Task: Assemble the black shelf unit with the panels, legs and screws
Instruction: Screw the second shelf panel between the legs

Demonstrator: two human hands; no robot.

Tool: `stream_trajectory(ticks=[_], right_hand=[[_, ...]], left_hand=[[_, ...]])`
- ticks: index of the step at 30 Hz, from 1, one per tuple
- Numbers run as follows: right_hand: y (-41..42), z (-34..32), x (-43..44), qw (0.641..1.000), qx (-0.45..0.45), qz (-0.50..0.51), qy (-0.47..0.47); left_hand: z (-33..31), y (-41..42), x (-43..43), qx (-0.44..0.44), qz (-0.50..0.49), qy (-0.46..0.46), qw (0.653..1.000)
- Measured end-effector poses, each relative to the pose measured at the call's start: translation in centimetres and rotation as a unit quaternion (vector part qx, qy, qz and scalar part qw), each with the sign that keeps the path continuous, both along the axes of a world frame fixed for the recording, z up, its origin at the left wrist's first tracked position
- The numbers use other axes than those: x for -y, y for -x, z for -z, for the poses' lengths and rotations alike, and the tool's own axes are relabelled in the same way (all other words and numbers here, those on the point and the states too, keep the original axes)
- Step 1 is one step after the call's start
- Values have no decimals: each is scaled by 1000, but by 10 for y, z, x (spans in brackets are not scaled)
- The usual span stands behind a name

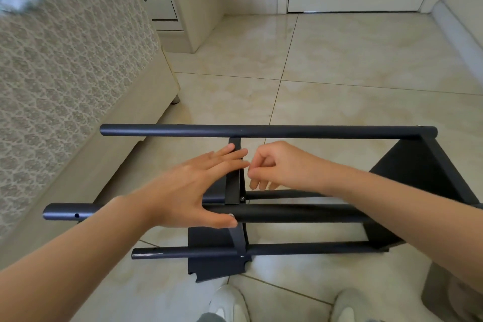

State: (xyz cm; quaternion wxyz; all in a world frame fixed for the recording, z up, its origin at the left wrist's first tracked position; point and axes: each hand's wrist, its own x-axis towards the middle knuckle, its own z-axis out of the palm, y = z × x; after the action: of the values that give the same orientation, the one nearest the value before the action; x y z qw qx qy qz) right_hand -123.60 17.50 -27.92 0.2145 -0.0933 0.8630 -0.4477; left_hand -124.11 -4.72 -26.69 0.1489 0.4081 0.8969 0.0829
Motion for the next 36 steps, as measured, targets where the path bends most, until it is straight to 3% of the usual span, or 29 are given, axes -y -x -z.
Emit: stream_trajectory(ticks=[4,10,14,29,36], right_hand=[[23,10,-3,999,22,28,-20],[13,28,-1,989,118,75,49],[3,27,-3,975,174,76,113],[-55,38,5,928,314,-52,192],[-64,37,14,934,316,-82,144]], left_hand=[[1,-1,0,-5,-7,-4,1000],[9,-4,5,-10,-7,-24,1000],[11,-18,7,-58,1,-22,998],[18,-77,17,-110,20,-55,992],[19,-94,20,-135,30,-45,989]])
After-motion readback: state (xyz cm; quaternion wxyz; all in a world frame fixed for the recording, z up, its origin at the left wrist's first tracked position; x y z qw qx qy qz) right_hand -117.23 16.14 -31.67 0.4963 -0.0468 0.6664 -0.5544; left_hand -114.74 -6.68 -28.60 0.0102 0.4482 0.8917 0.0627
